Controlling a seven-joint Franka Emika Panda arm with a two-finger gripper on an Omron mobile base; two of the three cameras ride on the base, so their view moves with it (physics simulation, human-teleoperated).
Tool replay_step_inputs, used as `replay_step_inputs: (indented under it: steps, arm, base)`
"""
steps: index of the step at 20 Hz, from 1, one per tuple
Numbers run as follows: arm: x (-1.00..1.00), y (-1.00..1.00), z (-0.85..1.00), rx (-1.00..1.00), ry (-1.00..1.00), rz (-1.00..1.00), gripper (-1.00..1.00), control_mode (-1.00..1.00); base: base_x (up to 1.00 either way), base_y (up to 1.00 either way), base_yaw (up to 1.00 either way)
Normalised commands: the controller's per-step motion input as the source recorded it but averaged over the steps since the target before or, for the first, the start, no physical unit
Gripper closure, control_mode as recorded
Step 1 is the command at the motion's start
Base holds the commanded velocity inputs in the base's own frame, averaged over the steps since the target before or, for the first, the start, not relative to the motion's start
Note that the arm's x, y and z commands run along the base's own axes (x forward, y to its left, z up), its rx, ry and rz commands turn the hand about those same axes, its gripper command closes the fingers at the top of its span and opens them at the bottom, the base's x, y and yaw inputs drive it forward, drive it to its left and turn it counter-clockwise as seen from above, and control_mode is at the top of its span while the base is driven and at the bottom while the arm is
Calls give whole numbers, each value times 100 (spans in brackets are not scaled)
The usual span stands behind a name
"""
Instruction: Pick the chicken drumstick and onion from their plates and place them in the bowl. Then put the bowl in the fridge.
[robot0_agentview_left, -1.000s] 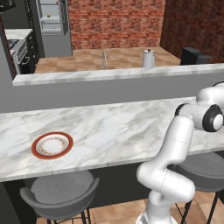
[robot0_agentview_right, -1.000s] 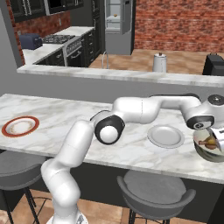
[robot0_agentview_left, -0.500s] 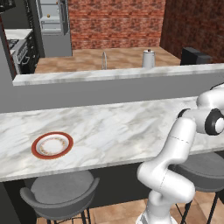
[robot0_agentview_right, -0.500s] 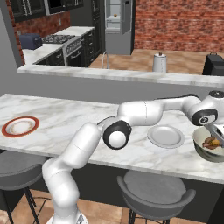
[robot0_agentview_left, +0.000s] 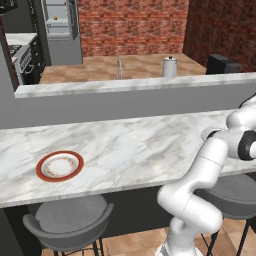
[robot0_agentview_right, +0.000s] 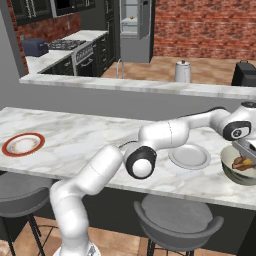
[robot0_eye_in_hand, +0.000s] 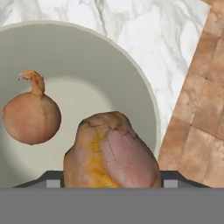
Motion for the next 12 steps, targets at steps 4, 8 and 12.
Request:
replay_step_inputs:
  steps: [4, 8, 12]
  arm:
    - [5, 0, 0, 17, 0, 0, 100, -100]
    - [10, 0, 0, 17, 0, 0, 100, -100]
    - [16, 0, 0, 10, 0, 0, -100, -100]
  base:
    - [0, 0, 0]
    - [0, 0, 0]
    - [0, 0, 0]
